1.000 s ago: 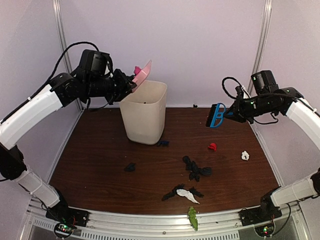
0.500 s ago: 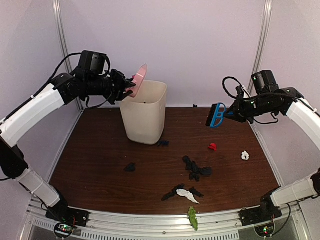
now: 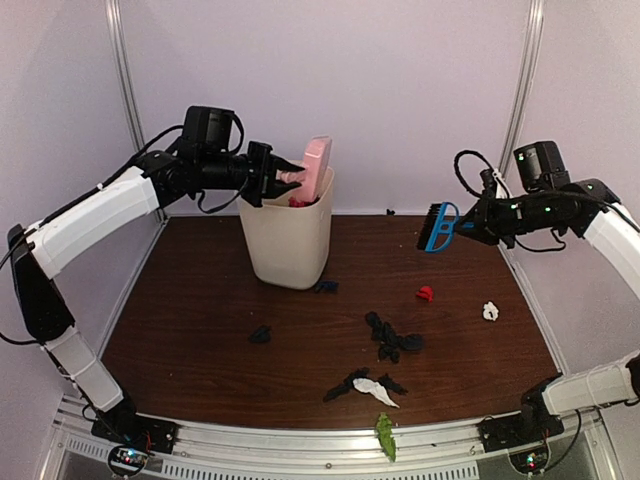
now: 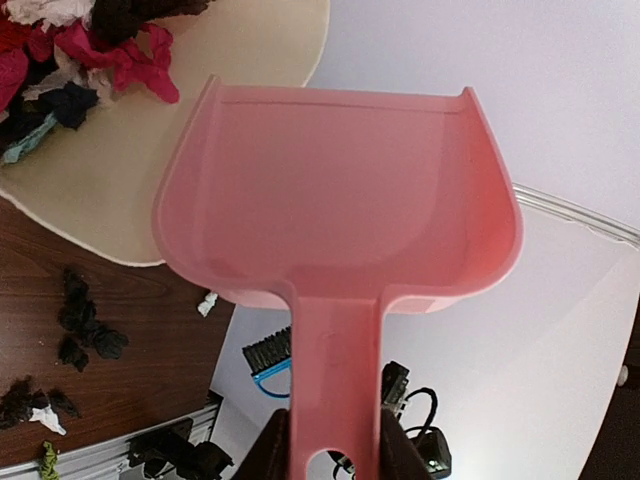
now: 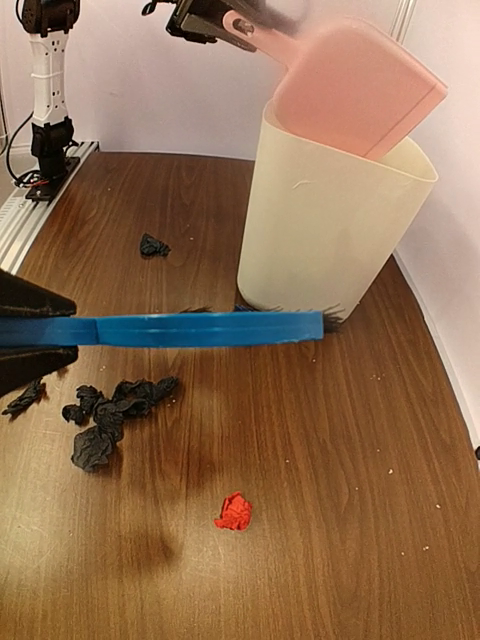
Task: Sweep away the paper scraps from the table
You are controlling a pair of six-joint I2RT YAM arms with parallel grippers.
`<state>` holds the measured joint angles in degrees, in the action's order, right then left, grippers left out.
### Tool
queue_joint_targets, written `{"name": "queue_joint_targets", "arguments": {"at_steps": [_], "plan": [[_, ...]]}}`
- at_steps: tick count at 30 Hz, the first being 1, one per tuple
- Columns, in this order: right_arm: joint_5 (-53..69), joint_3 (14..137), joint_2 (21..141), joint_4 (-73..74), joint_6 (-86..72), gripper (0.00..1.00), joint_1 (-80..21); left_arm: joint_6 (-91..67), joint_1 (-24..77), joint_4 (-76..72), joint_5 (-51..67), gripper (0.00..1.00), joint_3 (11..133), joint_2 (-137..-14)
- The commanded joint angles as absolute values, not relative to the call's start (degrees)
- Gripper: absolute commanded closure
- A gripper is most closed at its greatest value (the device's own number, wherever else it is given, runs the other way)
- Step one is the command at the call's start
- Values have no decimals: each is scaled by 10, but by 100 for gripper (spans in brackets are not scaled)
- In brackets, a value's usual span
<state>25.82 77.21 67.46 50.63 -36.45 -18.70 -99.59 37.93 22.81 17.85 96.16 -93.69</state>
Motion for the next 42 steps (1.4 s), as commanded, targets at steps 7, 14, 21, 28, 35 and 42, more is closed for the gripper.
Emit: {"name": "queue_joint_targets", "arguments": {"at_steps": [7, 14, 21, 28, 35, 42], "plan": [[247, 758, 656, 500, -373, 100, -183, -1085, 374, 99, 210, 100, 949, -912], [287, 760, 660, 479, -369, 100, -183, -1001, 363, 71, 175, 100, 937, -875], [388, 755, 673, 426, -367, 100, -187, -874, 362, 113, 115, 100, 939, -837], [448, 737, 706, 359, -368, 100, -228, -706, 362, 175, 41, 100, 926, -793], [466, 762, 794, 316, -349, 100, -347, -583, 362, 210, -32, 100, 908, -745], [465, 818, 895, 319, -285, 100, -461, -474, 362, 234, -102, 100, 892, -701]]}}
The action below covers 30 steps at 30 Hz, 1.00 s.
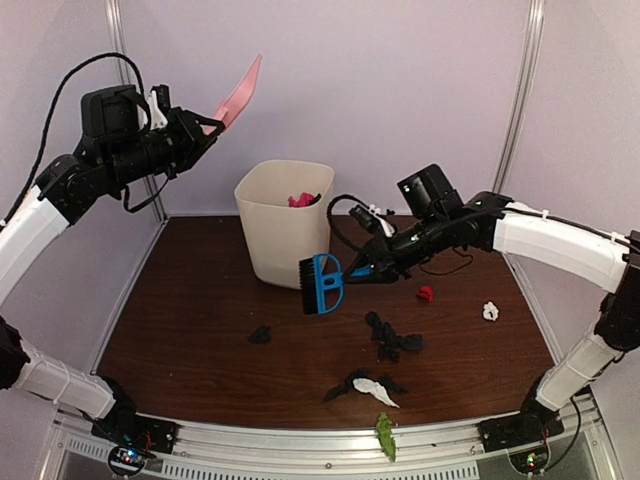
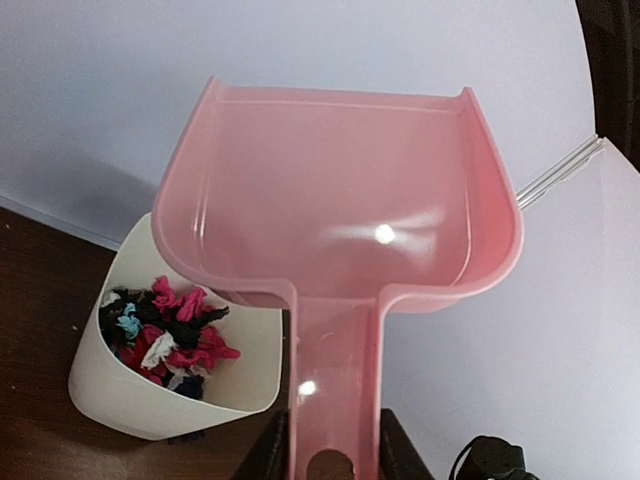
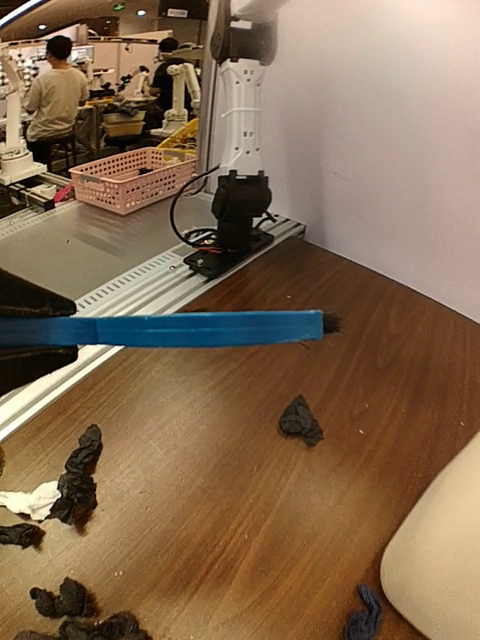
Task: Sweep away the paper scraps from the table
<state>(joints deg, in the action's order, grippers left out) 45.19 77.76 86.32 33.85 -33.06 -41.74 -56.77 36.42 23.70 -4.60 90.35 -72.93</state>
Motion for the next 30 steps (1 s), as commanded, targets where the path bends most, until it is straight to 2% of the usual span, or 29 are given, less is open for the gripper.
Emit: {"name": "queue_joint_targets", "arguments": {"at_steps": [1, 8, 19, 27, 30], "plan": [[468, 827, 911, 319, -279, 100, -471, -462, 362, 234, -107, 100, 887, -695], [474, 901, 1026, 353, -223, 100, -526, -380, 362, 230, -148, 100, 852, -662], [498, 1035, 1206, 368, -227, 100, -553, -262, 362, 220, -185, 100, 816, -633], [467, 1103, 1307, 303, -352, 100, -551, -203, 362, 220, -172, 100, 807, -627], [447, 1124, 1335, 323, -375, 100, -544, -189, 362, 219, -160, 100, 801, -620]]}}
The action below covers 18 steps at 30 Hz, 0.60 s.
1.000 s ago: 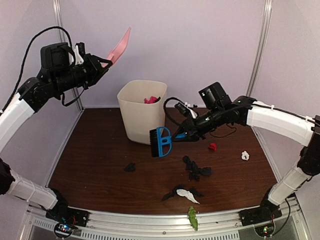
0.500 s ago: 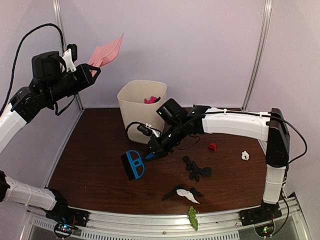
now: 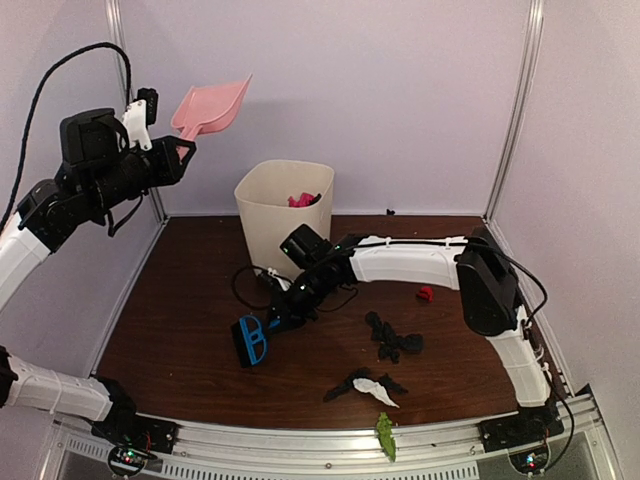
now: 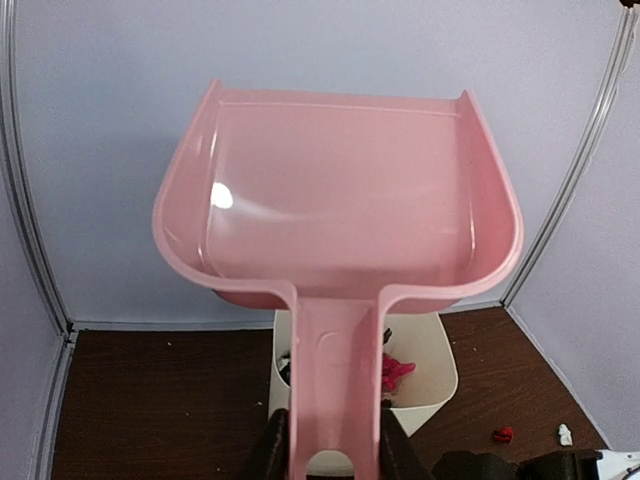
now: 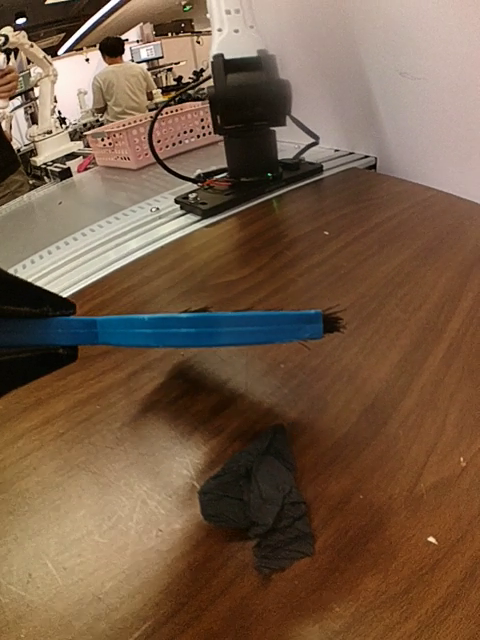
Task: Sweep away the paper scraps from the table
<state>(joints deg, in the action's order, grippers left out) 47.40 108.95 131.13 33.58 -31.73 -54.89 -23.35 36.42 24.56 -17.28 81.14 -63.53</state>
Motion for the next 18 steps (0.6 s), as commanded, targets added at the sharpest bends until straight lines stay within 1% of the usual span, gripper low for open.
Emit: {"name": "queue_joint_targets", "arguments": {"at_steps": [1, 9, 18], "plan": [[439, 1120, 1339, 331, -380, 100, -541, -185, 362, 218, -155, 100, 798, -617], [384, 1020, 1298, 351, -397, 100, -517, -146, 362, 219, -101, 100, 771, -584], [329, 869, 1181, 373, -383, 100, -471, -107, 362, 239, 35, 100, 739, -537]]}}
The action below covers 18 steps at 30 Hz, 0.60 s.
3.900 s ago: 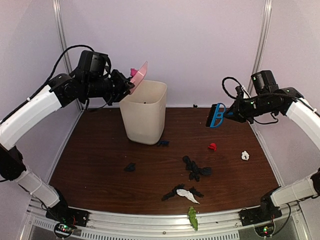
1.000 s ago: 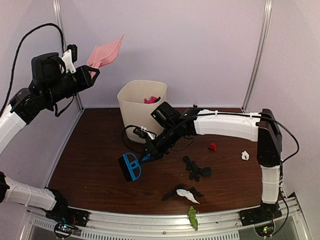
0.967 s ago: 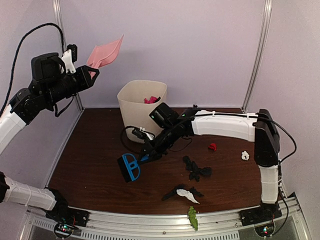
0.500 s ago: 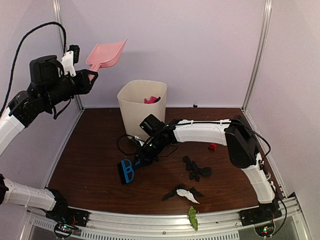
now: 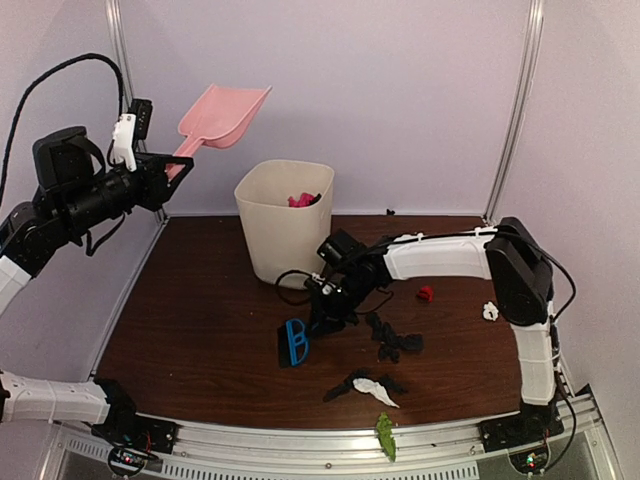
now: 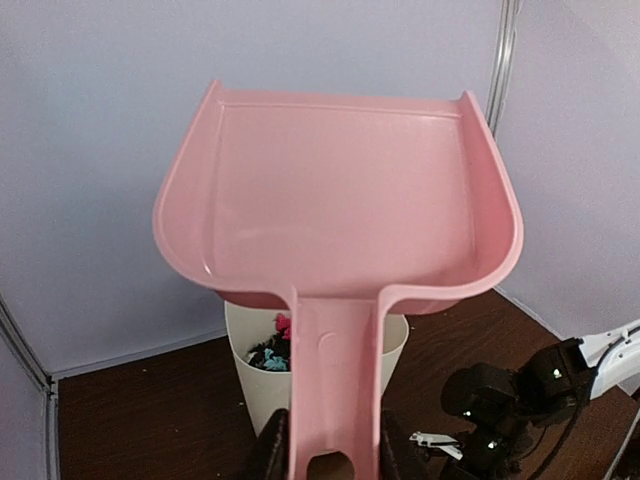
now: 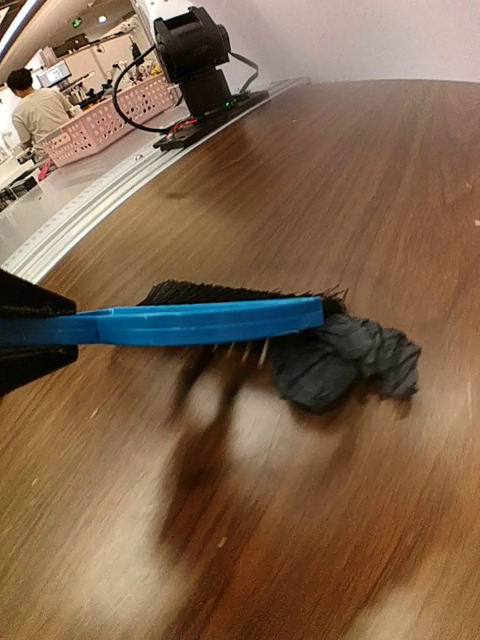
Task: Sweep away the paper scraps from the table
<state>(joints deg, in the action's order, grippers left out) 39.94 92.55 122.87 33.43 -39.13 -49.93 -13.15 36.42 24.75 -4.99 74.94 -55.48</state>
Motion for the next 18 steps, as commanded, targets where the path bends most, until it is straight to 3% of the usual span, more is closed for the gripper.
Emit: {"name": "queue_joint_targets", "arguments": {"at_steps": [1, 9, 18], "plan": [[325, 855, 1165, 376, -379, 100, -464, -107, 362, 243, 53, 100, 736, -532], [274, 815, 1083, 441, -324, 100, -415, -107, 374, 273, 178, 100, 719, -518], [295, 843, 983, 492, -256, 100, -405, -86, 440, 299, 162, 100, 700, -512]]}}
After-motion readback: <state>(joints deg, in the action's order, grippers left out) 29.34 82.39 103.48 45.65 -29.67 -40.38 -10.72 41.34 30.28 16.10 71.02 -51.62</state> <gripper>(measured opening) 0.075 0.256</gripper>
